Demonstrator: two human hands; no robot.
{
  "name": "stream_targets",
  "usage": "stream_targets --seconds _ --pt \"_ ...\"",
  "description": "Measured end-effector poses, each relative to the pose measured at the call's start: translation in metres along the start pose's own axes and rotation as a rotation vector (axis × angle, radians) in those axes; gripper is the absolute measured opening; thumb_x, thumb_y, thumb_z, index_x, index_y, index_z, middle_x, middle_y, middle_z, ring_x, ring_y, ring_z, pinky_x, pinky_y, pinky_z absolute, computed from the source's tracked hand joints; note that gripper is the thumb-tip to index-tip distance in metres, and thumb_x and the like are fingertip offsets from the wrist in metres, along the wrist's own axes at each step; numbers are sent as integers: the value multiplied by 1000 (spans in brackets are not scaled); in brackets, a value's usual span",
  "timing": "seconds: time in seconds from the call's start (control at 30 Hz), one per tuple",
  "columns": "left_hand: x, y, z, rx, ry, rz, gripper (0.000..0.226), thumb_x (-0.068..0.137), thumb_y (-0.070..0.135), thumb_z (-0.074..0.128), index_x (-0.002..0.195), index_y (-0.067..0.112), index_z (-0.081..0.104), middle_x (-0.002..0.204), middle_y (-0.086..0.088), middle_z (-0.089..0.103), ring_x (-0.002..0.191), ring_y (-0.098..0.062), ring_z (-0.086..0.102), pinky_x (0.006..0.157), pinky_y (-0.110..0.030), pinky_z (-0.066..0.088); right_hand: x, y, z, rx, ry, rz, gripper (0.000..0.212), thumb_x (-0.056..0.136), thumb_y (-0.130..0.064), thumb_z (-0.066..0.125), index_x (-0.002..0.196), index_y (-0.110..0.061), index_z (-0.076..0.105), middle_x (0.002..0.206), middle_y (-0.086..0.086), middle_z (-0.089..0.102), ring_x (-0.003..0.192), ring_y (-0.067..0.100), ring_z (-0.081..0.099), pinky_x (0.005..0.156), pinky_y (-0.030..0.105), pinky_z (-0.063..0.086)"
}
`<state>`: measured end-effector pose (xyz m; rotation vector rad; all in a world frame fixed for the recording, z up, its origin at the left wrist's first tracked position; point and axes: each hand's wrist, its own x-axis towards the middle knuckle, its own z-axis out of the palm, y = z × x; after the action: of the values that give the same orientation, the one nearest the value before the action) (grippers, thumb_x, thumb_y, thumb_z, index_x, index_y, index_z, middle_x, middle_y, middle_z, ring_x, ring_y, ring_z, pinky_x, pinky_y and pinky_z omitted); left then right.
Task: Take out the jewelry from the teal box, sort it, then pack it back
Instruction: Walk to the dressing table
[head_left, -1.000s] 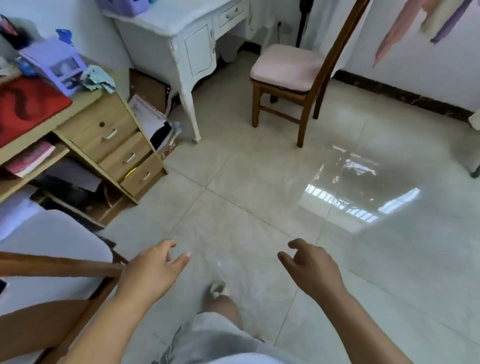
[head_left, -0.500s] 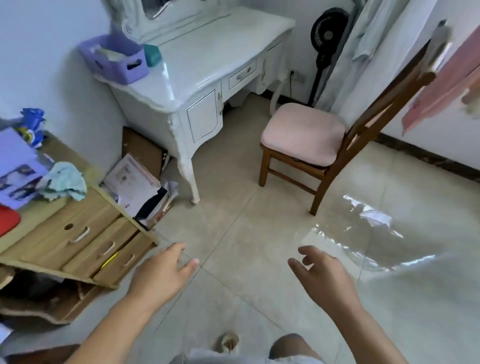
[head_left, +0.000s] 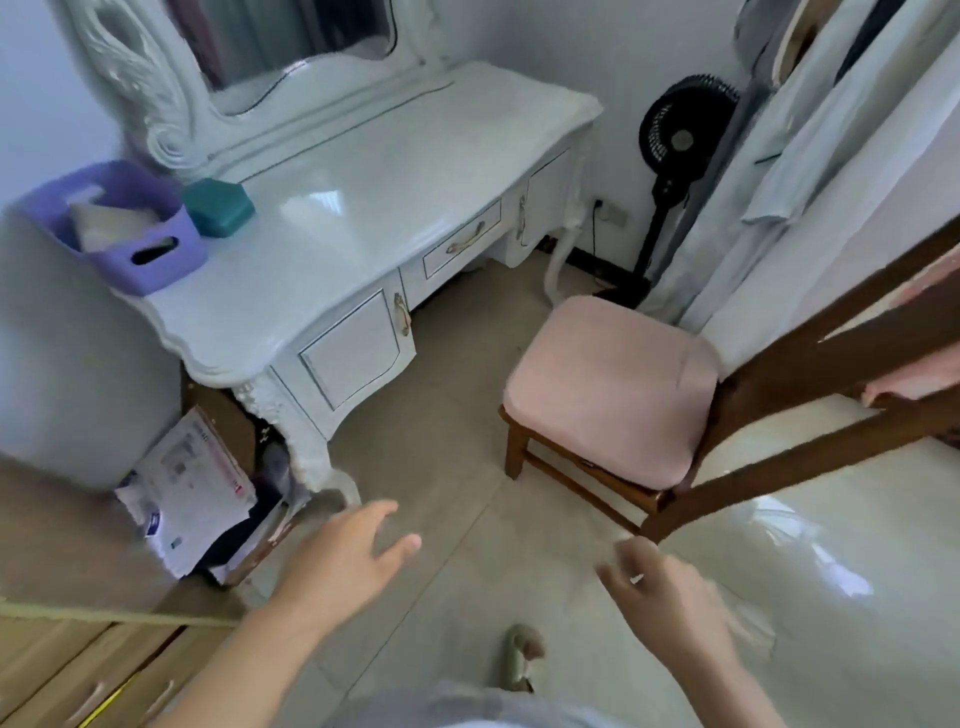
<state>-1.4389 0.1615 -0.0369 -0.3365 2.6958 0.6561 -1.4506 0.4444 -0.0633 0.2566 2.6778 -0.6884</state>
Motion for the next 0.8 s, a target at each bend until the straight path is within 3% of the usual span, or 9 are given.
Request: stream_targets --seconds 0.1,0.2,0.47,0.63,0.8 --pt "48 10 -32 -32 85 -73 46 86 52 48 127 33 45 120 9 58 108 -11 55 80 -28 41 77 -43 -21 -22 -63 -93 35 85 -46 51 110 -22 56 100 -3 64 95 19 61 69 29 44" --pt "79 3 -51 -94 109 -171 45 85 54 48 125 33 48 113 11 59 104 -10 56 85 -30 45 138 -86 -27 -72 -121 -200 28 85 -48 50 95 -22 54 85 -6 61 87 23 58 67 31 42" --pt "198 -60 -104 -224 198 -380 45 86 51 48 125 29 49 107 7 64 95 -8 60 88 -30 48 292 -237 -16 -149 -185 -382 38 86 -50 48 115 -26 55 108 -5 64 102 18 58 81 30 46" --pt "277 -67 -165 -220 265 -382 45 87 55 43 127 33 45 111 11 58 92 -6 56 82 -26 45 353 -325 -33 -187 -218 -499 40 87 -52 45 120 -29 51 107 -10 61 99 13 57 81 29 47" --pt "355 -56 -214 -195 288 -354 46 88 56 40 128 35 43 121 12 58 102 -8 57 81 -23 41 399 -388 -53 -174 -199 -569 42 88 -50 46 123 -27 50 112 -9 62 101 11 58 87 29 48"
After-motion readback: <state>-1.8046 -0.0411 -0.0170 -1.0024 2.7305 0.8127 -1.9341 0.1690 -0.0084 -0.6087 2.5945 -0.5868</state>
